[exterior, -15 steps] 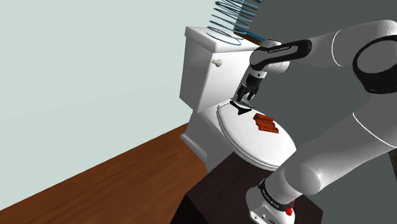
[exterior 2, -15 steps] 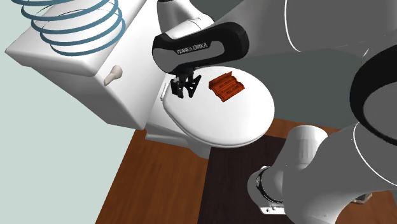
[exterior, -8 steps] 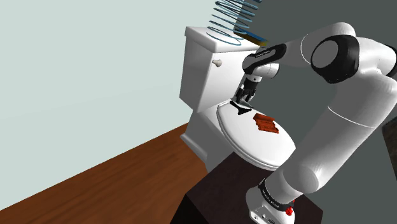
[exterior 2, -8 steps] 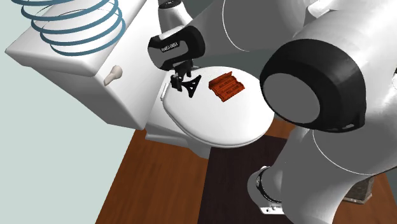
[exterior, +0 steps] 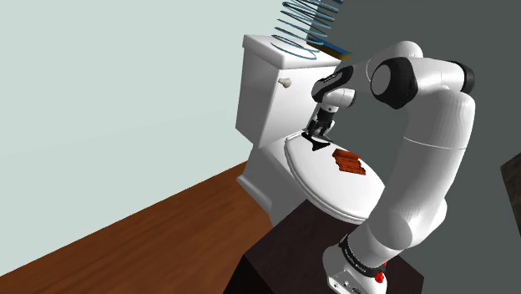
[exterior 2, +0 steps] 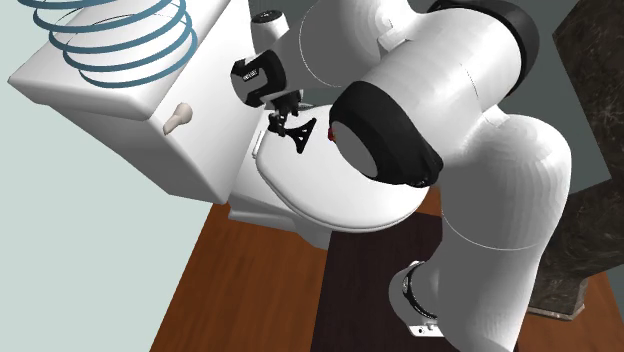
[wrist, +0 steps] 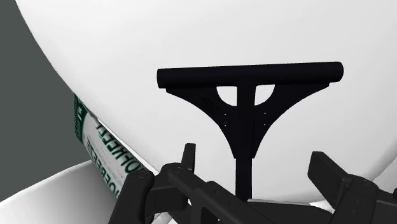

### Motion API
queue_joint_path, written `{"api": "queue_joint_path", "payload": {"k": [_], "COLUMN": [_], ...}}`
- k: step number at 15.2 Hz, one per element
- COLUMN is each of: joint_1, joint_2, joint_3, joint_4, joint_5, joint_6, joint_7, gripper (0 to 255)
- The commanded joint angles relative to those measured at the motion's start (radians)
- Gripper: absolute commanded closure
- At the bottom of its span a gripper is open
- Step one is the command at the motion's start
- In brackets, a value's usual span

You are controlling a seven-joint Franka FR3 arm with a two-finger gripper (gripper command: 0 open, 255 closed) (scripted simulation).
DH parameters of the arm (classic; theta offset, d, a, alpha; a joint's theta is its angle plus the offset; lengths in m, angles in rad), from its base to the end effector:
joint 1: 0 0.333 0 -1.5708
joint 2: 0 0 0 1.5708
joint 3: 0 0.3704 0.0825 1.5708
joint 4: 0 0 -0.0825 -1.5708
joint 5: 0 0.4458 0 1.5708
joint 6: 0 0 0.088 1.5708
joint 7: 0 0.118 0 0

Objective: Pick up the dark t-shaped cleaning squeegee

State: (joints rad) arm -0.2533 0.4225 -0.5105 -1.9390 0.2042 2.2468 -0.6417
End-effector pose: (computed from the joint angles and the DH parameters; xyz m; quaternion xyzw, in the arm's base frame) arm 0.5049 -0.4510 0.2837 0.9932 -0.1110 -0.0348 0.0015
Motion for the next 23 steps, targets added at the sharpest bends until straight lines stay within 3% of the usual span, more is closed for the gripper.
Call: {"api": "queue_joint_path", "payload": {"k": [1,7,8,17,23], "joint_1": [-0.008,-0.02,-0.021,-0.02,-0.004], "joint_2": [0.02,0.062,0.063,0.062,0.008], "joint_3": [0.006,0.023,0.023,0.023,0.001], "joint_4": [0.0,-0.007,-0.005,-0.007,0.003], "joint_5": [0.012,0.038,0.038,0.038,0.004], "joint_6": [0.019,0.064,0.063,0.064,0.004], "joint_7": [-0.01,-0.024,-0.024,-0.024,-0.005], "gripper": [0,0,255,255,255]}}
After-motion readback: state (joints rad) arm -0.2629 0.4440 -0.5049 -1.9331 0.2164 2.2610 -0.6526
